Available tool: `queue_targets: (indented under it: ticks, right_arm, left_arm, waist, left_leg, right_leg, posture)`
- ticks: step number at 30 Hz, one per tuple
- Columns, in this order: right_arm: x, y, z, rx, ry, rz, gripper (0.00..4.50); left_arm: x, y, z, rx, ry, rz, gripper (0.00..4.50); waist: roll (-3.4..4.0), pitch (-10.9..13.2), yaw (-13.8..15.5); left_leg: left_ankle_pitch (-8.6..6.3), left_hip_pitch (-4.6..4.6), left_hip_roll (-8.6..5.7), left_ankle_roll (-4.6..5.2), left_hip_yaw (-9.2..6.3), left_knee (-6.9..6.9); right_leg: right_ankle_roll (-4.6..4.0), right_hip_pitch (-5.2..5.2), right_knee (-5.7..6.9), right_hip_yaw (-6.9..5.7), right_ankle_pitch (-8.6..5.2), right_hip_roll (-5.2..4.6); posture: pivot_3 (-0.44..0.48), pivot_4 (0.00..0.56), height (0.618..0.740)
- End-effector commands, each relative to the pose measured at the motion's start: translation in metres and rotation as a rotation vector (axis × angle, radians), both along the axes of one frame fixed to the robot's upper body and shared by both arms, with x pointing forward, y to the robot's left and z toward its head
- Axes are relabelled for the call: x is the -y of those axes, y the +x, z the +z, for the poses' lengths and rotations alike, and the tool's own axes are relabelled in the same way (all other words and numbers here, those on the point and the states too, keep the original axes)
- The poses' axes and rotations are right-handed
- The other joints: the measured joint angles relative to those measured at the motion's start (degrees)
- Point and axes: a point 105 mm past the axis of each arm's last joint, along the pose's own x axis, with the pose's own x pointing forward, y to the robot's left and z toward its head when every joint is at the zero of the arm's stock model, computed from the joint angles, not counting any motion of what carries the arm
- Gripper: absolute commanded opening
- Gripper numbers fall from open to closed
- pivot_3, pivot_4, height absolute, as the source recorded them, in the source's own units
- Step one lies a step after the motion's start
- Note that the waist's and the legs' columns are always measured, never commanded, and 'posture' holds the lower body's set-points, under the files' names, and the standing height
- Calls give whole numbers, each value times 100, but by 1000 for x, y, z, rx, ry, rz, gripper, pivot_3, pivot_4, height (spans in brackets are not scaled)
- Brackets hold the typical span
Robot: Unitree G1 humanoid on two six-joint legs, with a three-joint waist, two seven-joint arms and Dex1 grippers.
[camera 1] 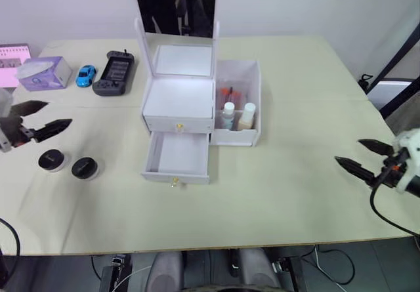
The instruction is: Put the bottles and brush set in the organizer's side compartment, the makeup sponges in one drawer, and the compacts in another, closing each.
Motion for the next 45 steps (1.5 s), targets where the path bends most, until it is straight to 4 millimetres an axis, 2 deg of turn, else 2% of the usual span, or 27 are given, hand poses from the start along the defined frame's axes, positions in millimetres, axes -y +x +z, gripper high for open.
queue_targets:
  ticks: [1, 8, 12, 15, 18, 20, 22, 24, 27, 32, 34, 39, 45]
  right_arm:
    - [26, 0, 15, 106, -45, -102, 4500]
    - [21, 14, 29, 135, -80, -67, 4500]
    - [-35, 39, 50, 135, -26, 128, 4500]
    - [-62, 47, 62, 133, 13, 239, 4500]
    - [-103, 54, 78, 94, 78, 405, 4500]
    - [-136, 55, 90, 83, 91, 533, 4500]
    - [-158, 53, 96, 75, 77, 626, 4500]
    - [-170, 49, 98, 43, 72, 690, 4500]
    - [-196, 17, 105, -109, 71, 955, 4500]
    - [-214, 12, 124, -101, 25, 1057, 4500]
    - [-216, 14, 127, -88, -1, 1060, 4500]
    - [-215, 16, 129, -92, -26, 1050, 4500]
    - [-213, 10, 131, -90, -37, 1031, 4500]
  left_arm:
    - [-20, -5, 8, 39, 77, 56, 4478]
    - [-22, -2, 11, 74, 89, 59, 4478]
    - [-19, -7, 12, 98, 46, 46, 4478]
    - [-17, -14, 11, 104, 20, 53, 4478]
    - [-13, -30, 2, 67, -40, 92, 4478]
    - [0, -50, -10, 59, -49, 101, 4478]
    - [4, -67, -17, 53, -53, 159, 4478]
    - [3, -78, -20, 61, -70, 219, 4478]
    - [1, -103, -35, 62, -45, 306, 4478]
    - [1, -132, -62, -5, -125, 378, 4478]
    - [2, -135, -76, -37, -143, 409, 4478]
    - [25, -122, -99, -94, -180, 406, 4478]
    - [52, -102, -113, -145, -241, 328, 4478]
  waist:
    - [0, 0, -26]
    - [-1, 0, -22]
    - [1, 1, -82]
    - [1, 2, -64]
    - [5, 4, -56]
    - [11, 6, -93]
    - [9, 7, -69]
    - [-5, 4, -13]
    - [-6, 6, 60]
    - [-3, 6, 21]
    - [-9, 3, -9]
    - [-12, 1, -4]
    - [-15, -1, -10]
  left_leg:
    - [0, 1, 0, 0, 1, 1]
    - [0, 14, 1, 0, 0, 12]
    - [1, 20, 2, 0, 1, 13]
    - [1, 25, 8, 0, 1, 12]
    - [0, 26, 12, 0, 2, 6]
    - [0, 21, 13, 0, 5, 6]
    - [0, 20, 13, 0, 13, 3]
    - [-1, 14, 14, 0, 9, 2]
    - [0, 0, 13, -1, -10, 8]
    - [-1, -2, 12, -2, -1, 23]
    - [-2, -1, 12, -4, 0, 24]
    - [-2, -7, 11, -4, 5, 27]
    - [-2, -12, 9, -3, 3, 19]
  right_leg:
    - [2, 1, 0, 0, -1, -1]
    - [4, 9, 17, 1, -1, -3]
    - [4, 11, 24, 2, 0, -3]
    - [1, 10, 36, 1, 2, -2]
    - [-4, 7, 35, 1, 4, -2]
    - [-8, 2, 32, 2, 7, -5]
    - [-12, 0, 27, 7, 9, -12]
    - [-12, -5, 24, 2, 9, -9]
    - [-12, -7, 20, -14, 7, -10]
    - [0, -10, 7, -10, -1, -15]
    - [1, -30, -3, -10, -1, -17]
    - [-1, -30, -6, -10, 0, -20]
    - [-24, -18, 10, -9, 15, -15]
  posture:
    - [0, 150, 740]
    - [0, 150, 740]
    - [0, 150, 740]
    - [0, 150, 740]
    - [0, 150, 740]
    - [0, 150, 740]
    - [0, 150, 740]
    - [0, 150, 740]
    - [0, 150, 740]
    - [0, 150, 740]
    - [0, 150, 740]
    - [0, 150, 740]
    - [0, 150, 740]
